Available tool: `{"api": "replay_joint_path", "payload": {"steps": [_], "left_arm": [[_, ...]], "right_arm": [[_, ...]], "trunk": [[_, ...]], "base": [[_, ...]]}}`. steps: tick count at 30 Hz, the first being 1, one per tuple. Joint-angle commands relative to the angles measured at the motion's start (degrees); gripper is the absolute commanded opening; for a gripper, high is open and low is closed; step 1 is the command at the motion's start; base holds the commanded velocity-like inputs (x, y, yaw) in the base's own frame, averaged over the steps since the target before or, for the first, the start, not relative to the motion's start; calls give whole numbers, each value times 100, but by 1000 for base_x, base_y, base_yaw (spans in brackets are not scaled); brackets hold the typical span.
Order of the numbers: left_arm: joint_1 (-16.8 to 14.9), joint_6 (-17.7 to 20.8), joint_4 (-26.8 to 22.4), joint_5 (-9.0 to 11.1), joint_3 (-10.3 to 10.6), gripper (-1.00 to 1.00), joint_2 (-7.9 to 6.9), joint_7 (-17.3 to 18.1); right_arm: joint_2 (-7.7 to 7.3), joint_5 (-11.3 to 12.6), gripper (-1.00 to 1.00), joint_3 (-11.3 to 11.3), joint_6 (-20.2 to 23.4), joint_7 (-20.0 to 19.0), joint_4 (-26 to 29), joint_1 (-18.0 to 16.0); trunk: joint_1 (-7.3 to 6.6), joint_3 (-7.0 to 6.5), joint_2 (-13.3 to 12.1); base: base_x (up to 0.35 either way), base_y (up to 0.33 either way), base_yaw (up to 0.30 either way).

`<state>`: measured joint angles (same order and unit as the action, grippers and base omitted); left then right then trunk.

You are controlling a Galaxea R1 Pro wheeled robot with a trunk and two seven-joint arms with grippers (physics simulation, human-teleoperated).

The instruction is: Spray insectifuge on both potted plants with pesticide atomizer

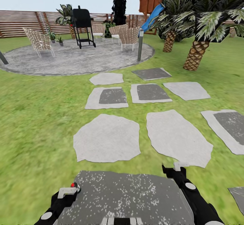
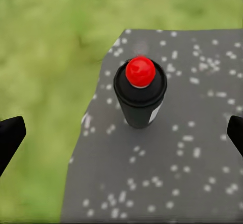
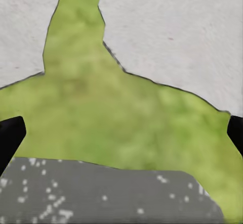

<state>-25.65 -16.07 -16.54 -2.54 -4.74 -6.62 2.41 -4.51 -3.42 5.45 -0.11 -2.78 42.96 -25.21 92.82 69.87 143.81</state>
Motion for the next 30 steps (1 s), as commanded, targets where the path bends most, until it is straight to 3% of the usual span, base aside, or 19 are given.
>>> {"api": "replay_joint_path", "payload": {"steps": [1, 15, 25, 30], "left_arm": [[-2, -28, 9, -27, -45, 100, 2, 24], [-1, -54, 19, -27, -45, 100, -6, 23], [-1, -54, 11, -35, -37, 100, 2, 23], [-1, -54, 10, -36, -36, 100, 3, 23]], "right_arm": [[3, -36, 100, 19, -1, -29, 2, -2], [-6, -45, 100, 9, 2, -33, -15, -2], [-6, -45, 100, 9, 2, -37, -23, -2], [-6, -45, 100, 9, 2, -38, -20, -2]], "trunk": [[1, 29, 3], [37, 342, 22], [37, 342, 22], [37, 342, 22]], "base": [[0, 0, 0], [0, 0, 0], [6, 0, 0], [209, 0, 0]]}}
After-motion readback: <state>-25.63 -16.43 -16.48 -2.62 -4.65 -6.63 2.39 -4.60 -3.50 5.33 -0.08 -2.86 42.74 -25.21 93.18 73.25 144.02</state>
